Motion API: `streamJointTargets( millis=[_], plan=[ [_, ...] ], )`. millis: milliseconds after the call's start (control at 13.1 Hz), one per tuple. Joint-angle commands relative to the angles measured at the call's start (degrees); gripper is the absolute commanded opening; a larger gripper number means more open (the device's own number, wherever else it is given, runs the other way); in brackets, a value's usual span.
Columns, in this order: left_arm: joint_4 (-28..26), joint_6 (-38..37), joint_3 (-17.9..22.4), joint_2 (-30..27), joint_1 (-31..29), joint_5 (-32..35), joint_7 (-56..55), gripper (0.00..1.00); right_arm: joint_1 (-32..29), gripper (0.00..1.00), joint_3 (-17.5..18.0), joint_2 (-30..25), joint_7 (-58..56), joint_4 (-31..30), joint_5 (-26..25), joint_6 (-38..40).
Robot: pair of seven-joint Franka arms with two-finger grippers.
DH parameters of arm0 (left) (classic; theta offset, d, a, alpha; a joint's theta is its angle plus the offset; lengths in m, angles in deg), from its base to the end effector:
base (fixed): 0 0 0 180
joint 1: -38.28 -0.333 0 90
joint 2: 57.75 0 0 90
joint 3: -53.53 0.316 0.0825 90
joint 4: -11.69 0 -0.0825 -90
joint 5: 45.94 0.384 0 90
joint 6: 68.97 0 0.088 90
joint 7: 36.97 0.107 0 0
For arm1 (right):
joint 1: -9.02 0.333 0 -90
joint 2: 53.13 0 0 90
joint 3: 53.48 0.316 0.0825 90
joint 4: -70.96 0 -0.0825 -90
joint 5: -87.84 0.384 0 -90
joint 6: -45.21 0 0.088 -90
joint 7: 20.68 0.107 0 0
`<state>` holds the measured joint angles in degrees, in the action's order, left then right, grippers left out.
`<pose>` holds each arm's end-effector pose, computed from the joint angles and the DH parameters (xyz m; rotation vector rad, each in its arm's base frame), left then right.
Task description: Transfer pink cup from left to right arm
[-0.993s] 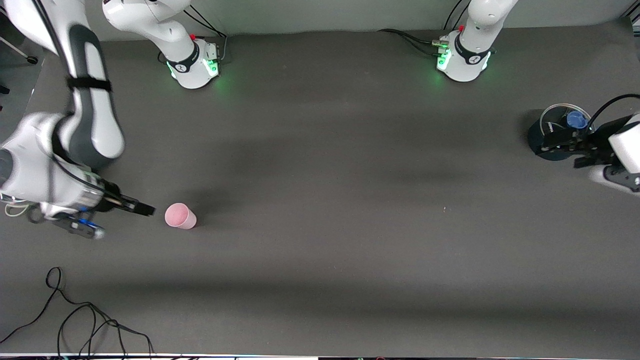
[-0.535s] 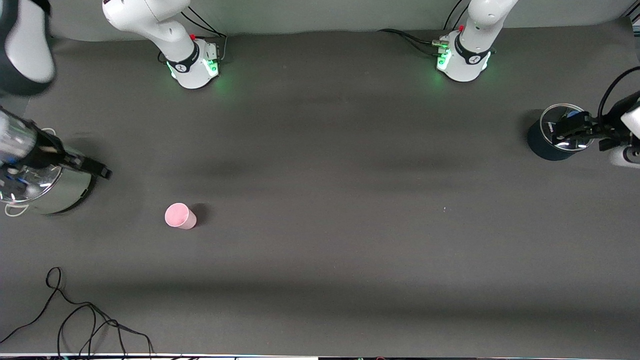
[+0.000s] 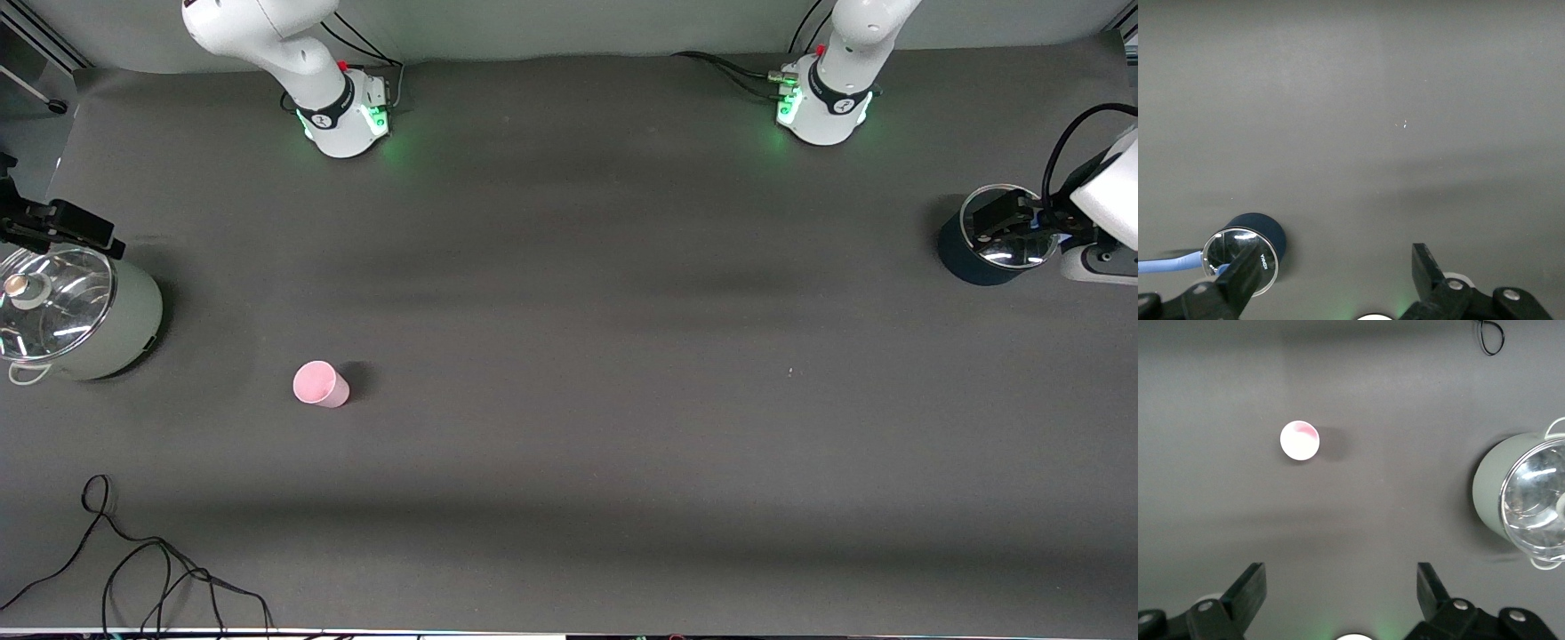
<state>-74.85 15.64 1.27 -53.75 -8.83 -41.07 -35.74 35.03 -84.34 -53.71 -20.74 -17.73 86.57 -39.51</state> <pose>0.5581 -0.0239 0.6205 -3.1026 0.1670 0.1173 0.5400 -0.0499 0.6322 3.1230 -0.1325 -0.0958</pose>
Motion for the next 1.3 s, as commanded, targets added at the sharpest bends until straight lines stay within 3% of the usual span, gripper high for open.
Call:
streamJointTargets(
  millis=[0, 229, 382, 458, 688, 764, 917, 993, 1222],
  plan=[
    [-1.3, 1.3, 20.2, -2.4, 18.0, -2.2, 0.5, 1.00, -0.3, 1.00, -1.2, 1.2, -3.2, 1.7, -0.8, 1.4],
    [-1.4, 1.5, 37.0, -3.3, 35.7, -2.3, 0.4, 1.00, -0.2, 1.00, -1.2, 1.2, -3.2, 1.5, -0.8, 1.4],
    [-1.4, 1.3, 44.7, -3.3, 44.4, -2.4, 0.4, 1.00, -0.3, 1.00, -1.2, 1.1, -3.2, 1.5, -0.8, 1.7],
    [-1.4, 1.3, 46.7, -3.3, 46.8, -2.4, 0.4, 1.00, -0.4, 1.00, -1.2, 1.0, -3.2, 1.5, -0.8, 1.7],
    [-1.4, 1.3, 47.2, -3.3, 47.0, -2.9, 0.4, 1.00, -1.5, 1.00, -0.4, 1.5, -3.2, 1.8, -0.8, 1.8],
    [-1.4, 1.4, 47.2, -3.4, 47.0, -3.0, 0.4, 1.00, -4.8, 1.00, 2.4, 1.6, -3.2, 1.9, -0.8, 1.8],
    [-1.4, 1.4, 49.3, -3.3, 49.9, -3.0, 0.4, 1.00, -14.5, 1.00, 13.3, 1.2, -3.3, 1.9, -0.8, 2.5],
    [-1.4, 1.4, 52.5, -3.3, 53.1, -3.0, 0.4, 1.00, -16.6, 1.00, 15.8, 1.2, -3.4, 2.1, -0.8, 2.5],
    [-1.4, 1.4, 53.4, -3.3, 53.7, -3.0, 0.3, 1.00, -23.5, 1.00, 23.7, 1.0, -3.2, 2.0, -0.8, 2.5]
  ],
)
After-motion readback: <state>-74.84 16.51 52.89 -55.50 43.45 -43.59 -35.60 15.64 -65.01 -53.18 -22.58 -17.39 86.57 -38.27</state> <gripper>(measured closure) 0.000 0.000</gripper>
